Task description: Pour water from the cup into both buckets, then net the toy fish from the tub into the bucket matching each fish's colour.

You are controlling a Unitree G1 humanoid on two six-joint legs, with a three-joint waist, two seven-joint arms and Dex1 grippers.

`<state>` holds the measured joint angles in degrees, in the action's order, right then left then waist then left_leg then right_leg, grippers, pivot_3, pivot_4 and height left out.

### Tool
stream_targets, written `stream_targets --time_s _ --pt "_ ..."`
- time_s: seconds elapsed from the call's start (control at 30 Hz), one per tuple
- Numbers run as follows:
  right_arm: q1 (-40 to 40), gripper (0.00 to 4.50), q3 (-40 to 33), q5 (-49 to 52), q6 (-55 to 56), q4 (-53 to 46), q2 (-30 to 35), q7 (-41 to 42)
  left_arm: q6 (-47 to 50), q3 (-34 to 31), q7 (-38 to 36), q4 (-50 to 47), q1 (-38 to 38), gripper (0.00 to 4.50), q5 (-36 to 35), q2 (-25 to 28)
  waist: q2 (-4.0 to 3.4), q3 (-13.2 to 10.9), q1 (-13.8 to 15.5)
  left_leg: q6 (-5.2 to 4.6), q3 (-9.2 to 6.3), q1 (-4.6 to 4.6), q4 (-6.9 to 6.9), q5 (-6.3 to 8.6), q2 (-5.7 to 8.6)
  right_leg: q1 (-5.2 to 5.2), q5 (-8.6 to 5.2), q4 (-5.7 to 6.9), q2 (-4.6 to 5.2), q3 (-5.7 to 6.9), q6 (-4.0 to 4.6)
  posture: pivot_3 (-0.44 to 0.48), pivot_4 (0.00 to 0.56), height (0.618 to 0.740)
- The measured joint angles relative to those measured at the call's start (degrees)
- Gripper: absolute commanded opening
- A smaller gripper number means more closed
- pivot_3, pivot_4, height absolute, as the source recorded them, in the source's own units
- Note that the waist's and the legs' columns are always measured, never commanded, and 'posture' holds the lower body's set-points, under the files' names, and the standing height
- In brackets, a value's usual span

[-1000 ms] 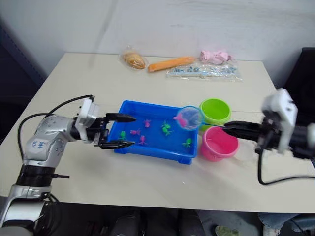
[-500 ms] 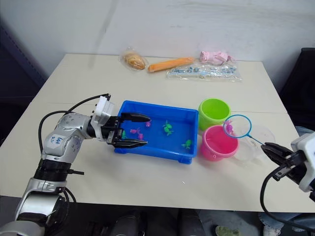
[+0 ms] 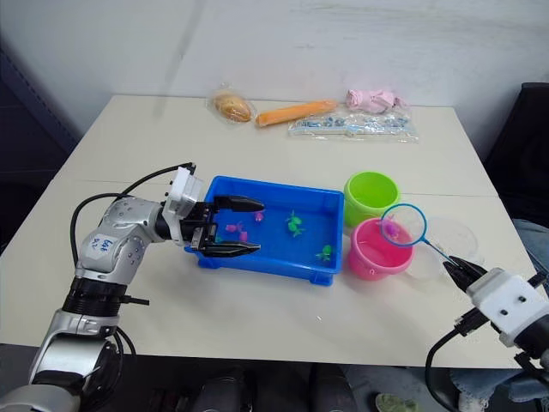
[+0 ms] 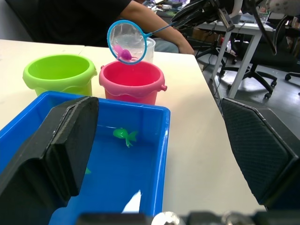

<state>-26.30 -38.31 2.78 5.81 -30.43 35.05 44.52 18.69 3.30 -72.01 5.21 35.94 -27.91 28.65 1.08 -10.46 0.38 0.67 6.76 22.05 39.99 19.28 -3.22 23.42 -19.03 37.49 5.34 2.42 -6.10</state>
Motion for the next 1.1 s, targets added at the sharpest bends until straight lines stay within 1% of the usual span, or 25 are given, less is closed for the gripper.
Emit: stream_targets --time_s 0.1,0.2,0.3,0.47,0.6,0.73,0.83,0.9,0.93,1.0,1.03,1.1 --pt "-0.97 0.00 1.69 -7.88 10.02 2.91 0.83 -2.97 0.00 0.00 0.41 -0.04 -0.31 4.45 0.00 -0.51 0.00 0.00 -0.33 0.00 0.00 0.00 0.00 0.00 0.01 0.00 0.00 0.00 0.01 0.00 0.00 0.000 0.150 0.740" --pt "-0.41 0.00 2.19 -18.43 20.93 6.51 1.69 -9.19 0.01 0.00 1.19 -0.20 -0.39 4.45 0.00 -0.76 0.00 0.00 -0.47 0.04 0.00 -0.01 0.00 -0.02 0.00 0.00 0.00 0.00 0.01 -0.01 0.00 0.000 0.150 0.740" --pt "0.73 0.00 2.17 -27.22 26.67 9.34 1.85 -16.01 0.03 0.00 1.46 -0.29 -0.42 4.45 0.00 -0.81 0.00 0.00 -0.52 0.09 0.00 -0.02 0.00 -0.05 0.00 0.01 0.00 0.01 0.01 -0.02 0.00 0.000 0.150 0.740" --pt "0.81 0.00 2.15 -37.78 32.53 10.81 1.91 -25.30 0.10 -0.03 2.40 -0.57 -0.65 4.45 -0.01 -0.83 0.00 0.00 -0.60 0.13 0.02 -0.04 -0.01 -0.08 -0.02 0.00 0.00 0.03 0.00 -0.05 0.00 0.000 0.150 0.740" --pt "0.44 0.00 2.17 -41.42 35.28 12.07 2.26 -30.36 0.13 -0.20 3.83 -1.59 -0.95 4.45 -0.01 -0.97 0.00 0.00 -0.61 0.13 0.03 -0.05 -0.01 -0.08 -0.01 0.00 0.00 0.03 0.01 -0.09 0.00 0.000 0.150 0.740" --pt "1.18 0.00 2.41 -44.39 35.68 12.28 2.48 -33.96 0.29 -0.23 4.78 -2.28 -1.12 4.45 -0.04 -1.19 0.00 0.00 -0.61 0.13 0.05 -0.09 -0.01 -0.08 -0.01 -0.01 0.00 0.05 0.00 -0.13 0.00 0.000 0.150 0.740" --pt "0.87 0.00 3.45 -45.28 35.69 12.36 2.93 -35.14 0.59 -0.23 4.91 -2.29 -1.13 4.45 -0.04 -1.20 0.00 0.00 -0.64 0.13 0.06 -0.10 -0.01 -0.08 -0.01 -0.01 0.00 0.05 -0.01 -0.13 0.00 0.000 0.150 0.740" --pt "0.22 0.00 4.24 -42.89 34.83 12.66 2.93 -34.51 0.59 -0.23 4.87 -2.28 -1.13 4.45 -0.04 -1.15 0.00 0.00 -0.64 0.13 0.07 -0.10 -0.01 -0.08 -0.01 -0.01 0.00 0.06 -0.01 -0.14 0.00 0.000 0.150 0.740" --pt "-0.24 0.00 4.75 -39.84 33.85 12.66 2.85 -33.42 0.59 -0.24 4.82 -2.28 -1.13 4.45 -0.04 -1.09 0.00 0.00 -0.64 0.12 0.07 -0.10 -0.01 -0.08 -0.01 -0.02 0.00 0.05 0.00 -0.14 0.00 0.000 0.150 0.740" --pt "-1.32 0.00 7.41 -29.29 30.92 12.06 3.11 -29.36 0.59 -0.46 4.33 -2.28 -1.31 4.45 -0.04 -0.42 0.00 0.00 -0.65 0.11 0.05 -0.13 -0.01 -0.08 -0.02 -0.06 0.00 0.06 -0.01 -0.14 0.00 0.000 0.150 0.740" --pt "-1.44 0.00 9.13 -23.42 29.30 10.67 3.34 -27.08 0.59 -0.63 3.94 -2.27 -1.56 4.45 -0.04 0.29 0.00 0.00 -0.74 0.10 0.00 -0.23 -0.06 -0.08 -0.04 -0.06 0.00 0.08 0.00 -0.22 0.00 0.000 0.150 0.740" --pt "-1.08 0.00 10.91 -15.15 26.38 7.81 4.15 -23.88 0.51 -1.07 3.34 -2.09 -2.09 4.45 -0.04 1.62 0.00 0.00 -0.93 0.09 -0.07 -0.52 -0.20 -0.07 -0.03 -0.16 0.00 0.12 0.01 -0.42 0.00 0.000 0.150 0.740"
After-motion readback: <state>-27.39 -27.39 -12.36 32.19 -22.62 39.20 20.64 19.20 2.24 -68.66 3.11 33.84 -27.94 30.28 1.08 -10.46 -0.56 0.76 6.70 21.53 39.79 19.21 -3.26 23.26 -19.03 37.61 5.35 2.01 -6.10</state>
